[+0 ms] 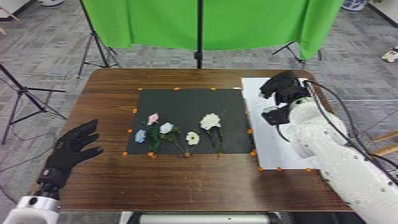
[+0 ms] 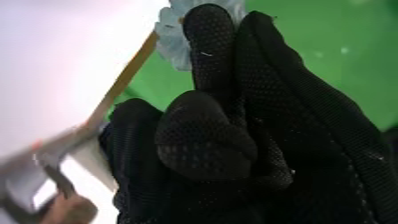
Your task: Arrange flowers
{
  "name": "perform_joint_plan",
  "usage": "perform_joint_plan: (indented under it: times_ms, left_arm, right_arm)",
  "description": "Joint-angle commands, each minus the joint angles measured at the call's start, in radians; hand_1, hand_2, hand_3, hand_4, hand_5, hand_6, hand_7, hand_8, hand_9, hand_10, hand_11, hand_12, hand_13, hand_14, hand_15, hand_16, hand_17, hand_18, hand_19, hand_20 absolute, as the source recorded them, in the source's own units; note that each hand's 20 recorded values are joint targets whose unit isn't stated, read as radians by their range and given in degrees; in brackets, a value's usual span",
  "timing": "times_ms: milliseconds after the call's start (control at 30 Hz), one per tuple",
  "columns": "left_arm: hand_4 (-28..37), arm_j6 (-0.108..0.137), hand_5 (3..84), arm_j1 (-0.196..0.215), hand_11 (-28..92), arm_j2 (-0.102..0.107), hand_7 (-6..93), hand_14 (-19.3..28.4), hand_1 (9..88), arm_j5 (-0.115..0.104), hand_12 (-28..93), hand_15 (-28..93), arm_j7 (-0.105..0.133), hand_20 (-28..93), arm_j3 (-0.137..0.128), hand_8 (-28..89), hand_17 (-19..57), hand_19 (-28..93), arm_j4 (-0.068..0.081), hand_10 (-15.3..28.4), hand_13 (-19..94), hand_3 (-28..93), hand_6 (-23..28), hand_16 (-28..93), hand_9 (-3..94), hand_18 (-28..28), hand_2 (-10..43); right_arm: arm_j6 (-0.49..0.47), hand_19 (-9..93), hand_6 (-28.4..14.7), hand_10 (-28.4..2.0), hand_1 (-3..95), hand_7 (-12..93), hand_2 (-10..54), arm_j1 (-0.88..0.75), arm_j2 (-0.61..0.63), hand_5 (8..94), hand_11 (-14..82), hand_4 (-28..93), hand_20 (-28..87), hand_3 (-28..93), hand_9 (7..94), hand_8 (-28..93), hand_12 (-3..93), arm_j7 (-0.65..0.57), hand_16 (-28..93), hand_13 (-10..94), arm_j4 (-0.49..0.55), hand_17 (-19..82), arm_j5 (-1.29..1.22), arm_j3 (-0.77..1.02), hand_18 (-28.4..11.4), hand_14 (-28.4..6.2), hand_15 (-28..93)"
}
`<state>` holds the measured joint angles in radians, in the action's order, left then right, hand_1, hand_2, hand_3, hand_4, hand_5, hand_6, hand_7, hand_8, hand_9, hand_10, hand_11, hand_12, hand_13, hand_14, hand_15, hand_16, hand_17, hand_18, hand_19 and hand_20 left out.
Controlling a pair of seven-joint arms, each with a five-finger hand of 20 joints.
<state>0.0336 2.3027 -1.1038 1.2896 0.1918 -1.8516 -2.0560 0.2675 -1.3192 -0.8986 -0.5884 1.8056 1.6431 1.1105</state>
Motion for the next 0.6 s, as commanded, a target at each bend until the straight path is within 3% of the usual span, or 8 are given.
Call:
perform_joint_plan:
  times_ms: [33,233,600]
  left_arm:
    - [-4.2,-0.011,31.6,0.0,16,-0.001,17.9,12.5,49.2,-0.002,14,16,-0.01,21,-0.001,-9,9.2,5,0.006,8.0,29,62,1.5,2,27.4,9.2,-9.5]
    - [-4.1,-0.013,31.6,-0.001,16,-0.005,17.7,12.5,49.0,-0.001,14,16,-0.007,21,0.002,-9,9.1,5,0.007,8.0,29,63,1.6,2,27.4,9.3,-9.5]
    - [-4.3,-0.021,31.7,-0.002,16,-0.008,17.7,12.5,48.7,-0.002,14,16,-0.008,21,0.0,-9,9.0,5,0.009,8.1,29,63,1.5,2,27.5,9.3,-9.5]
  right_arm:
    - [0.12,93,-1.0,-9.1,60.1,20,-9.5,-0.163,-0.114,79.9,9.5,-19,61,61,90.0,8,43.5,0.067,37,90,0.103,63,-0.199,0.015,-15.1,-1.5,63]
    - [0.113,93,-0.9,-9.1,60.0,20,-9.5,-0.207,-0.175,79.8,9.2,-19,61,61,89.7,9,43.4,0.065,37,90,0.103,63,-0.195,0.004,-15.0,-1.4,63]
    - [0.063,93,-0.8,-9.7,56.7,21,-9.5,-0.253,-0.163,77.3,10.5,-17,61,61,87.3,8,42.3,0.063,37,89,0.121,62,-0.195,0.024,-15.3,-2.1,63]
